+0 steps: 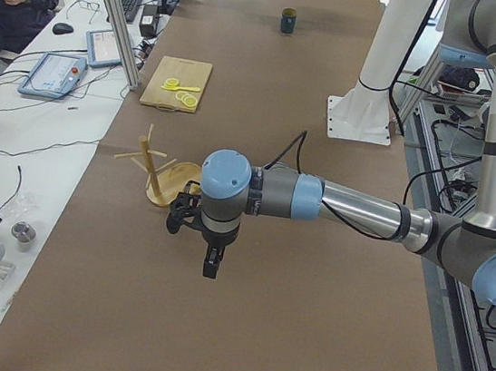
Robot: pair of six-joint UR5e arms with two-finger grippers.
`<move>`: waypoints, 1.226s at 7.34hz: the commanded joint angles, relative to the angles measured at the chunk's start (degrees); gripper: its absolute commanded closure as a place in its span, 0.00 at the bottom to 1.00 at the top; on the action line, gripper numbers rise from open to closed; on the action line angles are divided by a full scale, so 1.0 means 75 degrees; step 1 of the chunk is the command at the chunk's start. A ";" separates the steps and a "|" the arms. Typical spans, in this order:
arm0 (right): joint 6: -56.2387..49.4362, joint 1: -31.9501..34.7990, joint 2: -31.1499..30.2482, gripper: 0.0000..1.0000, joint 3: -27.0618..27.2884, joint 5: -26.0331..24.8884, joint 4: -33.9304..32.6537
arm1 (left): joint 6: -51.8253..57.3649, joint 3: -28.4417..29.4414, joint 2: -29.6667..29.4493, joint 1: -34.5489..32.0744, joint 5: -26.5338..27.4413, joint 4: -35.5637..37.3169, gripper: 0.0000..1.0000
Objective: Hang cup on storage rack
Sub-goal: 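Grasp the teal HOME mug by its rim with the right gripper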
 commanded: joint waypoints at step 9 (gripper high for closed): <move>0.0024 -0.0035 0.0108 0.00 0.0609 0.0129 0.1341 | -0.0094 -0.0082 -0.0210 0.0012 -0.0012 -0.0960 0.02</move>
